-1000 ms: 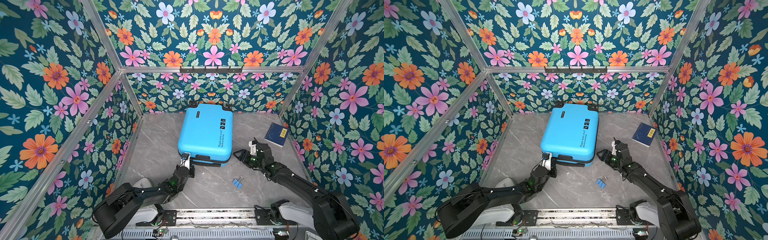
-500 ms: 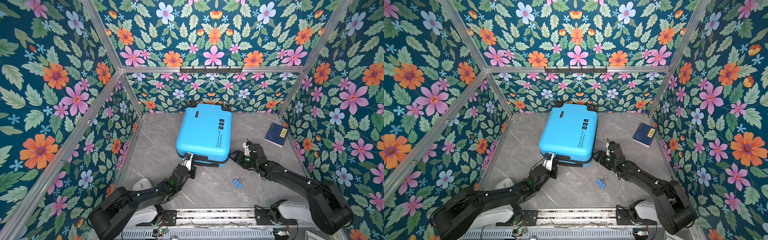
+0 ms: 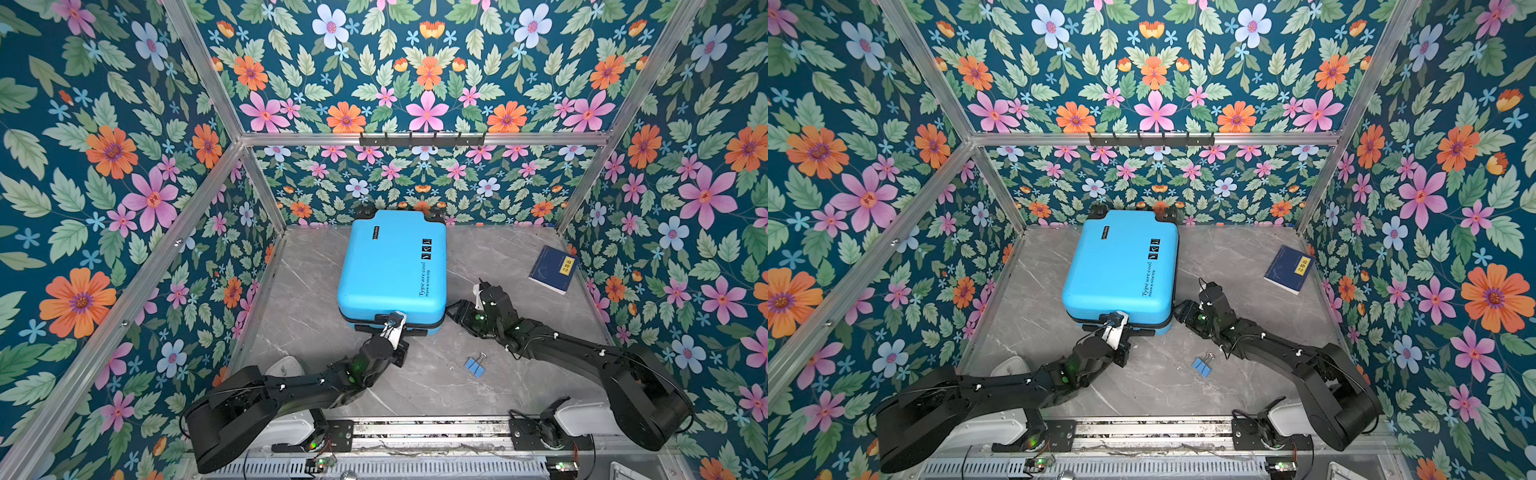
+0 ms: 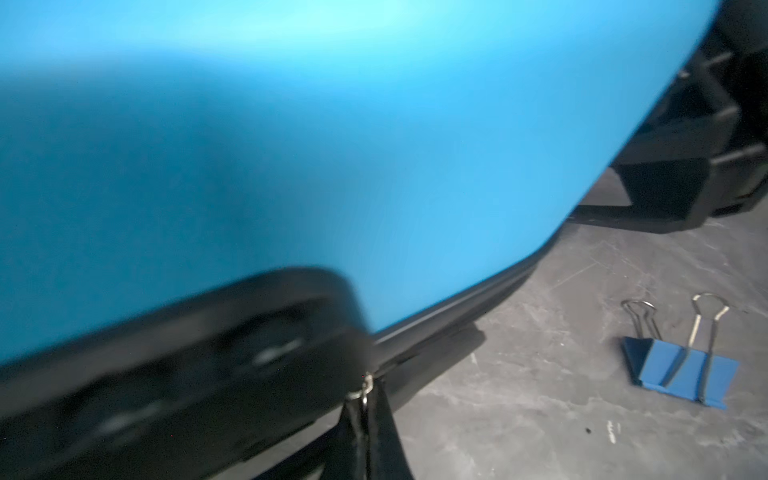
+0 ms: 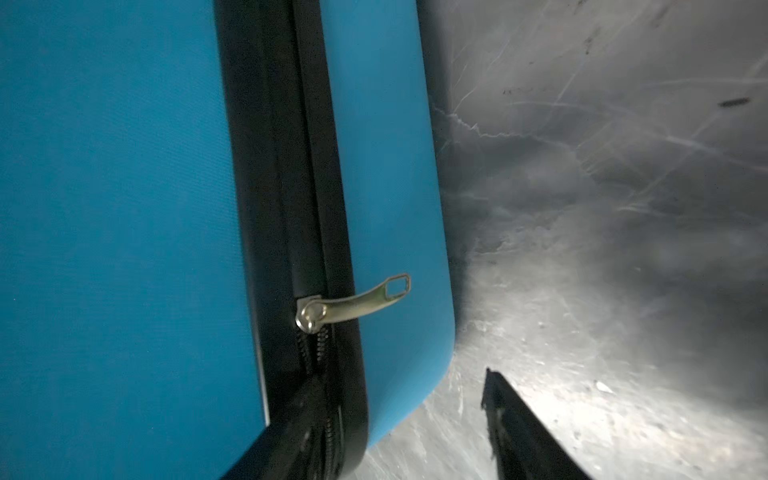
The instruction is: Pack the luggage
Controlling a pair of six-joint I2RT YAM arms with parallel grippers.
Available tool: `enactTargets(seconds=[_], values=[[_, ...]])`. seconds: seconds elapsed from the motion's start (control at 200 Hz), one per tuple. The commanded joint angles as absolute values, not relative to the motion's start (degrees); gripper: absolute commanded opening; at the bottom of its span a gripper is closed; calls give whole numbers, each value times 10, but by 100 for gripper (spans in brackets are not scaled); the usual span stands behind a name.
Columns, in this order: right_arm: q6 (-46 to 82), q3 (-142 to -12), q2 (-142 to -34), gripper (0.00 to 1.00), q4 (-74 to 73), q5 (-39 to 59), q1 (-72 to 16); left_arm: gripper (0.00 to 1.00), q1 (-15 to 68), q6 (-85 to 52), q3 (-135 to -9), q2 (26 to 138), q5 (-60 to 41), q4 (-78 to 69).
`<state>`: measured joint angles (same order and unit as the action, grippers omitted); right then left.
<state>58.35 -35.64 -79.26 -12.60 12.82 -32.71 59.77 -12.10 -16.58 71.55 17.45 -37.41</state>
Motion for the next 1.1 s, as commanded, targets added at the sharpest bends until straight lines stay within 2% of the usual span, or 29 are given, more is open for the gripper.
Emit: enactTargets(seconds=[0.0, 0.53, 0.825, 0.87, 0.925, 0.97, 1.025, 1.095], values=[[602, -365, -806, 62, -163, 125, -336, 0, 619, -115, -189, 744, 147, -489], [614, -355, -802, 61, -170, 114, -344, 0, 648, -112, -299, 888, 117, -555], [615, -356, -808, 61, -171, 105, -356, 0, 650, -120, -320, 913, 117, -565], [611, -356, -803, 61, -165, 101, -356, 13, 651, -124, -314, 908, 124, -564], [608, -358, -795, 62, -155, 92, -356, 35, 651, -128, -304, 896, 134, -556], [601, -359, -788, 63, -143, 87, -354, 49, 651, -134, -295, 882, 143, -543], [590, -363, -780, 66, -126, 85, -351, 58, 650, -139, -286, 860, 151, -517], [577, -367, -769, 71, -105, 84, -344, 61, 651, -147, -270, 825, 156, -481]])
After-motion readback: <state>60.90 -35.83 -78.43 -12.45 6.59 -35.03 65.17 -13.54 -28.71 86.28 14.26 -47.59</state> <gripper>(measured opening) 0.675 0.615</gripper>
